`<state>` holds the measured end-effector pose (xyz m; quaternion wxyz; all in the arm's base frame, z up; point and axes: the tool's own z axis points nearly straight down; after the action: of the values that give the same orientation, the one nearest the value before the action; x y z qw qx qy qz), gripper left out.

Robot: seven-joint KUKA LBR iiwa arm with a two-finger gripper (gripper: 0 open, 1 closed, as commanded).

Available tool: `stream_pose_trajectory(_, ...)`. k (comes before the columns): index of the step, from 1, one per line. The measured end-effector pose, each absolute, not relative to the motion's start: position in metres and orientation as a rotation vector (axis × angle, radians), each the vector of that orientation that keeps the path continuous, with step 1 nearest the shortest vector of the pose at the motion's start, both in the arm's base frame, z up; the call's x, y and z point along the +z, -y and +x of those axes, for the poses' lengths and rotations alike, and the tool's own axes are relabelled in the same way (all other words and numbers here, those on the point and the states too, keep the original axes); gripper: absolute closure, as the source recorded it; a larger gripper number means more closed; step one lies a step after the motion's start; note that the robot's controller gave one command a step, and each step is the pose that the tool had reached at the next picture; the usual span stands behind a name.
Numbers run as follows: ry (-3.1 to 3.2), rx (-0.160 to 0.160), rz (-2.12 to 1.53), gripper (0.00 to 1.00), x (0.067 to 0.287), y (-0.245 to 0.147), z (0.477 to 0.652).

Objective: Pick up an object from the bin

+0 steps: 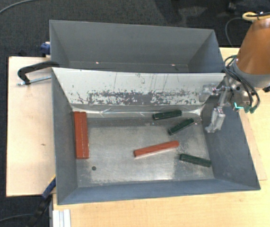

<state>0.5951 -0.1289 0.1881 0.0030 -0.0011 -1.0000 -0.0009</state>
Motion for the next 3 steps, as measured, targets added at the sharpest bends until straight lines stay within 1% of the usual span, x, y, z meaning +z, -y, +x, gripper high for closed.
stream_pose_trajectory(1,3.133,-0.006,0.107,0.0,0.0661,0.0818,0.5791)
stream_pose_trajectory(2,3.142,-0.001,0.104,1.0,0.0711,0.084,0.5816)
stream_pose_trajectory(3,3.141,-0.001,0.104,0.0,0.071,0.084,0.5816)
